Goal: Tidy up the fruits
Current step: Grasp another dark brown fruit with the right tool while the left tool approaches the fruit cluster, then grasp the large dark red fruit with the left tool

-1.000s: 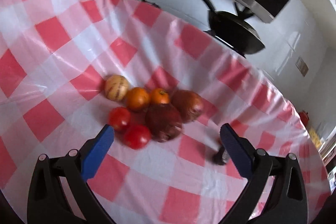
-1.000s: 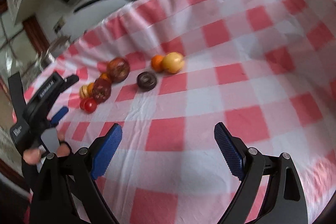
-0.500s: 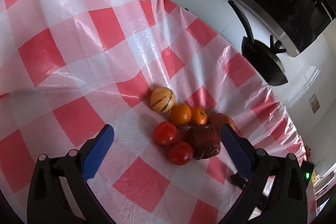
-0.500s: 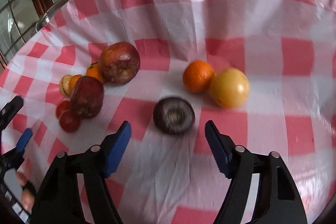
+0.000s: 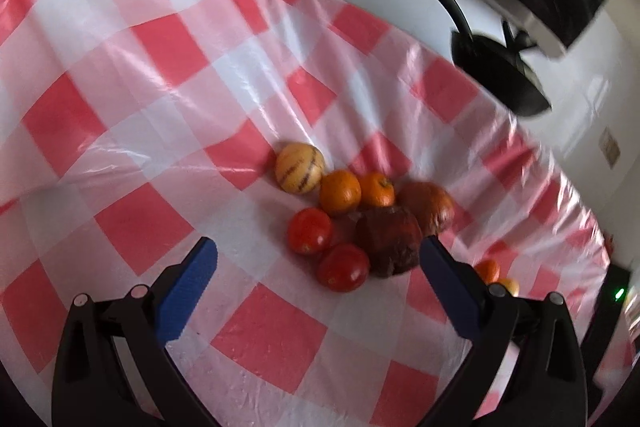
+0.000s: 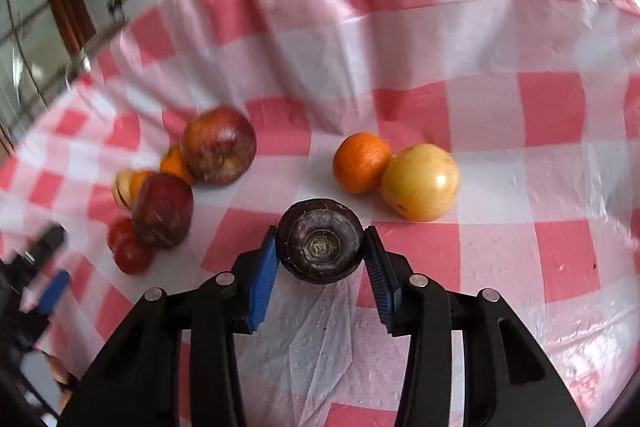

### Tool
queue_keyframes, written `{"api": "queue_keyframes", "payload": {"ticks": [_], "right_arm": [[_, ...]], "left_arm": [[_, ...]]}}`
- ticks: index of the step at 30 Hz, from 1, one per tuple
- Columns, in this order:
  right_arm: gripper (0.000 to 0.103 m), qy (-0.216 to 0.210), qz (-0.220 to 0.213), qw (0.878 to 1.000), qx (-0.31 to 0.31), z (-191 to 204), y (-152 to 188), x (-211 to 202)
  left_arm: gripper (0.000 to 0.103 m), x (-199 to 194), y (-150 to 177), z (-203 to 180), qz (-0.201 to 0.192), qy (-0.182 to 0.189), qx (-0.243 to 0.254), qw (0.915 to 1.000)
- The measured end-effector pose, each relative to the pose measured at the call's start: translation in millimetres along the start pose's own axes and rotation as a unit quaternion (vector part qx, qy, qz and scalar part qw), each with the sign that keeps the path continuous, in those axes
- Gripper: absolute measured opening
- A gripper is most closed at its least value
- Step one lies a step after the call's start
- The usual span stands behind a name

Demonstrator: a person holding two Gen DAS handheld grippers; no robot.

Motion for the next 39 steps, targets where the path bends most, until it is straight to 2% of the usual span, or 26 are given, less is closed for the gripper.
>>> {"api": "queue_keyframes", "payload": {"ticks": [3, 8, 11, 13, 14, 15, 17, 19, 20, 23, 25, 28, 32, 34, 37, 39], "right_arm": [[0.043, -0.015, 0.0, 0.999, 0.028, -7.2, -1.2, 1.1], [0.043, -0.027, -0.007, 0.999, 0.043, -11.3, -2.4, -1.4], [0.043, -0.029, -0.007, 0.998, 0.057, -16.5, -3.7, 0.2], [0.043, -0.03, -0.005, 0.998, 0.063, -17.6, -4.2, 1.7], [0.043, -0.031, -0.005, 0.997, 0.065, -17.5, -3.7, 1.4], [0.043, -0.033, -0.005, 0.997, 0.066, -17.9, -3.3, 0.3], [0.043, -0.035, -0.006, 0.997, 0.068, -18.1, -3.4, -0.5], [0.043, -0.037, -0.002, 0.997, 0.072, -19.5, -2.3, -0.1], [0.043, -0.037, -0.003, 0.997, 0.074, -20.1, -2.1, -0.7], [0.043, -0.036, -0.003, 0.997, 0.071, -19.1, -2.0, 0.0], [0.043, -0.033, -0.002, 0.997, 0.067, -17.7, -2.1, 1.0], [0.043, -0.031, 0.001, 0.997, 0.068, -17.5, -1.6, 2.7], [0.043, -0.031, 0.001, 0.997, 0.067, -17.2, -1.6, 2.8], [0.043, -0.032, 0.001, 0.997, 0.067, -17.2, -1.3, 2.6], [0.043, -0.032, 0.0, 0.997, 0.068, -17.6, -1.2, 2.8], [0.043, -0.032, 0.001, 0.997, 0.068, -17.7, -1.2, 3.2]], "left_arm": [[0.101, 8.3, 3.9, -11.0, 0.025, -0.012, 0.041, 0.9988], [0.101, 12.3, 9.6, -36.5, 0.024, -0.002, 0.101, 0.9946], [0.101, 21.1, 9.2, -64.2, 0.02, 0.012, 0.163, 0.9863], [0.101, 30.2, 8.7, -76.2, 0.025, 0.005, 0.212, 0.9769], [0.101, 38.0, 9.5, -82.0, 0.041, 0.009, 0.239, 0.97], [0.101, 46.5, 11.6, -87.6, 0.062, 0.021, 0.274, 0.9594], [0.101, 52.5, 11.7, -92.2, 0.077, 0.039, 0.334, 0.9386], [0.101, 57.3, 7.1, -91.8, 0.09, 0.063, 0.362, 0.9259], [0.101, 61.9, 2.1, -90.1, 0.096, 0.071, 0.367, 0.9226], [0.101, 77.9, -12.3, -81.6, 0.133, 0.12, 0.35, 0.9196], [0.101, 79.9, -12.2, -84.7, 0.141, 0.137, 0.359, 0.9126], [0.101, 84.6, -6.3, -91.9, 0.146, 0.14, 0.38, 0.9027], [0.101, 93.4, 8.3, -94.4, 0.164, 0.134, 0.392, 0.895], [0.101, 89.8, 10.4, -97.4, 0.167, 0.142, 0.394, 0.8928], [0.101, 75.6, 8.0, -100.2, 0.177, 0.193, 0.369, 0.8916], [0.101, 71.9, 8.0, -100.0, 0.178, 0.195, 0.369, 0.8911]]}}
Point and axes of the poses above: each gripper's, at about its wrist camera, not at the fingertips, and x roughly the way its jaws point, z to its left, y to its underside, the point moved 5 cm from there along x, roughly the way its jaws point, and after that the axes turned 5 degrees about y, right-handed, at the moved point
